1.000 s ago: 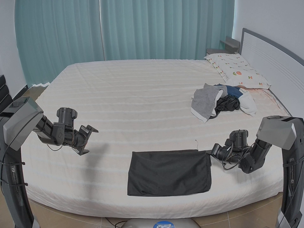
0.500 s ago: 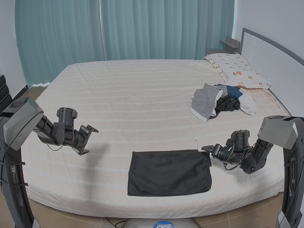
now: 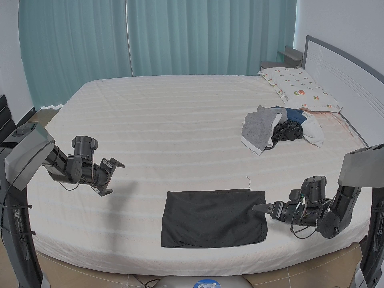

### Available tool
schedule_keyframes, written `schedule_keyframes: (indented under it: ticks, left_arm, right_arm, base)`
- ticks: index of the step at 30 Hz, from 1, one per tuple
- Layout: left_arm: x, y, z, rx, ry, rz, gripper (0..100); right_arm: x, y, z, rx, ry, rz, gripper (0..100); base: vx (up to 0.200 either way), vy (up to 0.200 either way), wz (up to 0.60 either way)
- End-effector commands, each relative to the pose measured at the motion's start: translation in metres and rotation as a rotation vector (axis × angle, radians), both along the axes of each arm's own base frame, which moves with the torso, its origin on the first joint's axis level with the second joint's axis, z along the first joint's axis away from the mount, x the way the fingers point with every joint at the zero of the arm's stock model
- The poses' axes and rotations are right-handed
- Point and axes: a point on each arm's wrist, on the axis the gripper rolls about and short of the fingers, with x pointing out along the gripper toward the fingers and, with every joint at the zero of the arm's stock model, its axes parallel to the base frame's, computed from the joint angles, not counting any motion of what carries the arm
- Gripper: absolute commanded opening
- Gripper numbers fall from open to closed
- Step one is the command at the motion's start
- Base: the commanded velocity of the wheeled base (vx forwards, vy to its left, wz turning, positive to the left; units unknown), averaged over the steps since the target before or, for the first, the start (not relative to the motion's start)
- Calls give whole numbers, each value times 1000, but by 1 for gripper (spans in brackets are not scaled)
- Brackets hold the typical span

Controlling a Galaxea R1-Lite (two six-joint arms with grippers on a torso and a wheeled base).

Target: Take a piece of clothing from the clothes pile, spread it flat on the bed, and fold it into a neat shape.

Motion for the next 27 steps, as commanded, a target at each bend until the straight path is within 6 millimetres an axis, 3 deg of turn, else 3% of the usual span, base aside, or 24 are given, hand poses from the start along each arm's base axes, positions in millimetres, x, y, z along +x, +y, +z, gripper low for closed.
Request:
schedule_keyframes:
  ticks: [1,15,16,27]
  left_arm:
    - [0,0,-1,0,2,0,100]
    - [0,0,-2,1,4,1,100]
    - [0,0,-2,1,4,1,100]
    - [1,0,-2,0,4,0,100]
  right_arm:
    - [-30,11,-13,-15,55,71,100]
    - [-41,9,-27,-68,89,108,100]
    - [-42,9,-26,-70,89,107,0]
    - [-58,-2,-28,-122,118,121,0]
  base:
    - [0,0,0]
    - [0,0,0]
    - [0,0,0]
    - [0,0,0]
